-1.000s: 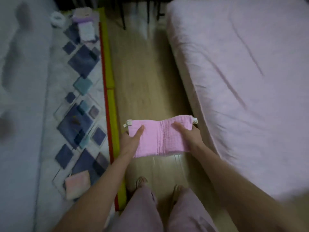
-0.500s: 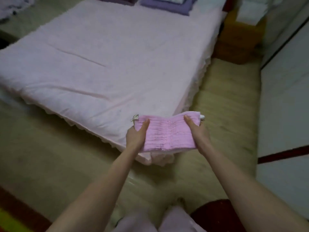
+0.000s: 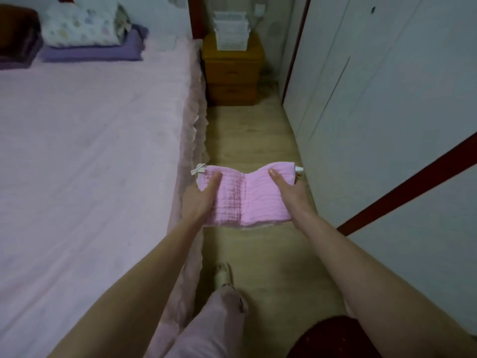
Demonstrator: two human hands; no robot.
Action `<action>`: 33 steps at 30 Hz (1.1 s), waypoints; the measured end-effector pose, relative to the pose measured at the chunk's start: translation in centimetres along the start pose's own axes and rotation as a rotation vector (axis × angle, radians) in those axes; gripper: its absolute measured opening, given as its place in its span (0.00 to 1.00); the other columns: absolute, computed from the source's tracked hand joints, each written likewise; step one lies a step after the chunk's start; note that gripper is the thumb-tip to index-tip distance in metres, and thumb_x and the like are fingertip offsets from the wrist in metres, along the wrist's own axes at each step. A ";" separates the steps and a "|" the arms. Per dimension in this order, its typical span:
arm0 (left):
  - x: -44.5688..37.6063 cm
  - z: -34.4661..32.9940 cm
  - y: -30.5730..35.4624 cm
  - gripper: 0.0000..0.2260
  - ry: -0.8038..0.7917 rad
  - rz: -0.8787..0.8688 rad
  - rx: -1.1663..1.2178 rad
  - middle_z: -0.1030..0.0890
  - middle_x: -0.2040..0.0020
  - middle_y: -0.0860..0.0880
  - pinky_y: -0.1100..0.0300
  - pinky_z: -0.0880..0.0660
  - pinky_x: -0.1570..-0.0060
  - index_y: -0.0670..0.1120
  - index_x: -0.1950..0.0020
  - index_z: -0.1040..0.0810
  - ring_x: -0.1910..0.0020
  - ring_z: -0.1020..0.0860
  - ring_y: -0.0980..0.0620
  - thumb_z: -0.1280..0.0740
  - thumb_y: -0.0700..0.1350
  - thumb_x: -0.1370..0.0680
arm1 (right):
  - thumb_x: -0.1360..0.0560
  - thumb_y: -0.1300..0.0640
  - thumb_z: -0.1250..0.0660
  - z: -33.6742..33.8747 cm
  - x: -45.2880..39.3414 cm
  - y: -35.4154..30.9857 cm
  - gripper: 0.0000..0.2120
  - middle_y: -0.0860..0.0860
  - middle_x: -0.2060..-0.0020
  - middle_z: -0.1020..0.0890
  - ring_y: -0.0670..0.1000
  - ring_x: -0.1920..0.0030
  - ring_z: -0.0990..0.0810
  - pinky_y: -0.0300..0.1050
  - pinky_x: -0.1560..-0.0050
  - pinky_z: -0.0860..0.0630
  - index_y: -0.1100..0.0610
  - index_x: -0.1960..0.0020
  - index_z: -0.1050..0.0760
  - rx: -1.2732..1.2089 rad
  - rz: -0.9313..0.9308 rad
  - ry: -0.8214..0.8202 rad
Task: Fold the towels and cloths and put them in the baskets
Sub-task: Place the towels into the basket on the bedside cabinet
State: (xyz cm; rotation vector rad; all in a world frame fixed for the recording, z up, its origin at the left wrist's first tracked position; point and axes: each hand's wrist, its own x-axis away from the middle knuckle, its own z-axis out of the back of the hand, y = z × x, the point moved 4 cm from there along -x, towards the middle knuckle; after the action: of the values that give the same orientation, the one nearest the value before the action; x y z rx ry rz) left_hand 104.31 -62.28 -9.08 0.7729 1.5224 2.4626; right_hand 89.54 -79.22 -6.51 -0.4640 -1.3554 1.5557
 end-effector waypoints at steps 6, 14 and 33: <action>-13.7 -3.3 8.4 0.31 -0.052 -0.028 -0.027 0.20 0.41 0.44 0.52 0.26 0.40 0.47 0.37 0.24 0.44 0.22 0.44 0.35 0.69 0.29 | 0.30 0.41 0.29 -2.3 -13.8 -6.1 0.27 0.56 0.44 0.19 0.55 0.44 0.21 0.43 0.43 0.26 0.60 0.41 0.23 0.001 -0.065 0.053; -31.8 -8.3 18.8 0.34 -0.132 0.007 -0.075 0.20 0.43 0.46 0.57 0.28 0.48 0.46 0.36 0.25 0.48 0.22 0.46 0.37 0.71 0.30 | 0.28 0.41 0.30 -4.1 -31.9 -13.6 0.28 0.54 0.46 0.21 0.53 0.48 0.24 0.41 0.50 0.30 0.59 0.38 0.25 -0.011 -0.087 0.004; -78.6 -21.5 41.0 0.31 -0.019 0.157 -0.040 0.25 0.36 0.41 0.55 0.33 0.49 0.40 0.31 0.31 0.39 0.26 0.41 0.37 0.63 0.24 | 0.56 0.33 0.22 -14.2 -84.1 -30.2 0.55 0.51 0.39 0.23 0.54 0.42 0.23 0.56 0.41 0.24 0.51 0.33 0.30 0.059 -0.245 -0.293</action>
State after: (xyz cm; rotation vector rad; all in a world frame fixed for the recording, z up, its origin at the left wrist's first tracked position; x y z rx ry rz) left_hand 166.91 -128.69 -8.46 0.9399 1.4534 2.5793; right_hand 150.78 -145.80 -9.12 -0.0284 -1.5190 1.4937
